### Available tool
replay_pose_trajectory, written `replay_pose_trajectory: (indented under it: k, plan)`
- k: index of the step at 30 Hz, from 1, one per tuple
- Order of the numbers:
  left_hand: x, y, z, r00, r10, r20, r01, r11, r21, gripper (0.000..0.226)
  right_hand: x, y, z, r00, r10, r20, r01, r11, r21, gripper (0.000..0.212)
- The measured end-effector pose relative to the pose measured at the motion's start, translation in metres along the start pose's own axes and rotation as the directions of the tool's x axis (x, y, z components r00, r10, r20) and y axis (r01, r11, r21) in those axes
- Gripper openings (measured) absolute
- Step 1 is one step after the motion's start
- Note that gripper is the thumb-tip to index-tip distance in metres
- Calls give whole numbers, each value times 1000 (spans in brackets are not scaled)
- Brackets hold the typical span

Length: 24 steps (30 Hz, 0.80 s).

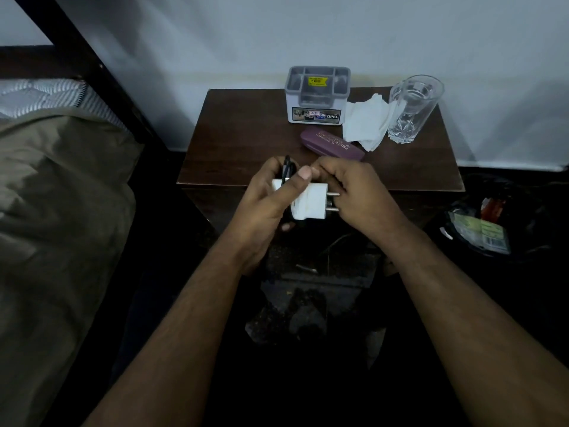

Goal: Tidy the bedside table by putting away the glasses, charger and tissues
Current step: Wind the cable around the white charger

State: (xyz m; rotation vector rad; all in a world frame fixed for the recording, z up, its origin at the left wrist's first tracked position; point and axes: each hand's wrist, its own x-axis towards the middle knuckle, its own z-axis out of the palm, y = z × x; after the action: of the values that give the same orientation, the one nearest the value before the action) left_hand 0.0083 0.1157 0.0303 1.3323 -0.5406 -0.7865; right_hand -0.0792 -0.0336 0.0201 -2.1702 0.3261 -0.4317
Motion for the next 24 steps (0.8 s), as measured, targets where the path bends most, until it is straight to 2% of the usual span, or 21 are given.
replay_pose_trajectory:
  k: [3, 7, 10, 12, 15, 17, 20, 24]
  plan:
    - [1, 2, 0, 997, 33, -75, -41, 994, -103, 24, -3, -3, 6, 993, 29, 118, -32, 999, 19, 17]
    - [2, 5, 0, 989, 30, -147, -66, 967, -247, 13, -8, -9, 26, 963, -79, 258, 129, 975, -183, 27]
    - [6, 4, -1, 960, 33, -278, -96, 972, -215, 18, -8, -12, 35, 934, 18, 357, 79, 964, -254, 26]
    - [9, 3, -5, 925, 56, -376, -126, 978, -164, 21, -6, -13, 34, 907, 36, 420, 89, 958, -274, 33]
    - [12, -1, -12, 845, 141, -515, -143, 989, 37, 28, -6, -16, 32, 884, 0, 467, 141, 953, -268, 17]
    - [13, -4, -15, 801, 217, -558, -151, 975, 162, 31, -6, -18, 32, 875, 12, 484, 160, 936, -313, 13]
    - [14, -7, -16, 768, 326, -551, -166, 933, 320, 39, -7, -21, 36, 862, 32, 507, 196, 900, -389, 14]
    - [13, -8, -18, 778, 417, -469, -152, 850, 504, 46, -10, -22, 39, 862, 4, 507, 268, 846, -461, 17]
